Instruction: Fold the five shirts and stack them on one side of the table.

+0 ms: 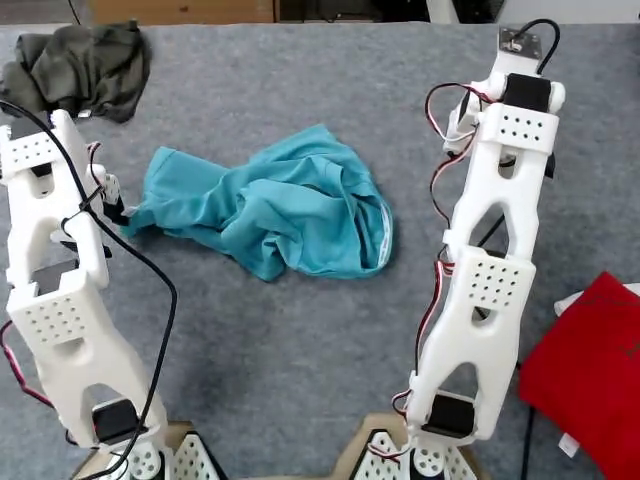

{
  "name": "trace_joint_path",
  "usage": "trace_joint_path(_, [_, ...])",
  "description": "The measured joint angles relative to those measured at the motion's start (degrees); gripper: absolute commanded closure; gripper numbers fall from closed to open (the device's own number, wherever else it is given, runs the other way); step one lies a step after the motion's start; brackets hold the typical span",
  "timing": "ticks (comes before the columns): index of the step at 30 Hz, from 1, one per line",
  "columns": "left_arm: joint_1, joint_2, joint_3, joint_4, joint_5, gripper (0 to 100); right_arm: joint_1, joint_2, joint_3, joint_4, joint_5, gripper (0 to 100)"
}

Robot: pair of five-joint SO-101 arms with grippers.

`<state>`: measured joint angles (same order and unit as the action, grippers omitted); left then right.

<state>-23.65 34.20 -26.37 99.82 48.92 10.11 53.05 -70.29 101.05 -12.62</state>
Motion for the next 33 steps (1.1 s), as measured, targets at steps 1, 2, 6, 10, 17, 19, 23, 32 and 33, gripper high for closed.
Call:
trace_joint_path(1, [0.0, 0.0, 0.0, 0.0, -0.8, 77, 0.0, 0.0, 0.0, 0.0, 0.0, 48.6])
trace_joint_path(2, [0.0, 0.0, -0.4, 0.0, -2.9, 77, 0.0, 0.0, 0.0, 0.0, 0.0, 48.6])
trace_joint_path(6, [1.1, 0.6, -4.3, 0.0, -20.3, 77, 0.0, 0.0, 0.0, 0.0, 0.0, 48.6])
trace_joint_path(10, [1.6, 0.6, -9.2, 0.0, -45.0, 78, 0.0, 0.0, 0.0, 0.0, 0.0, 48.6])
trace_joint_path(17, [0.8, 0.6, -15.3, 0.0, -74.0, 78, 0.0, 0.0, 0.0, 0.0, 0.0, 48.6])
trace_joint_path(19, [0.8, 0.6, -15.6, 0.0, -73.0, 77, -0.3, 0.0, 0.0, 0.0, 0.0, 48.6])
trace_joint_path(23, [0.8, 0.6, -14.6, 0.0, -64.4, 78, -1.6, 0.2, 0.0, 0.0, 0.0, 48.6])
trace_joint_path(32, [-2.7, -0.8, -3.7, 0.0, -29.0, 77, -1.9, 0.7, 0.0, 0.0, 0.0, 48.6])
trace_joint_path(33, [-2.8, -2.1, -2.3, 0.0, -24.4, 77, -1.9, 0.7, 0.0, 0.0, 0.0, 48.6])
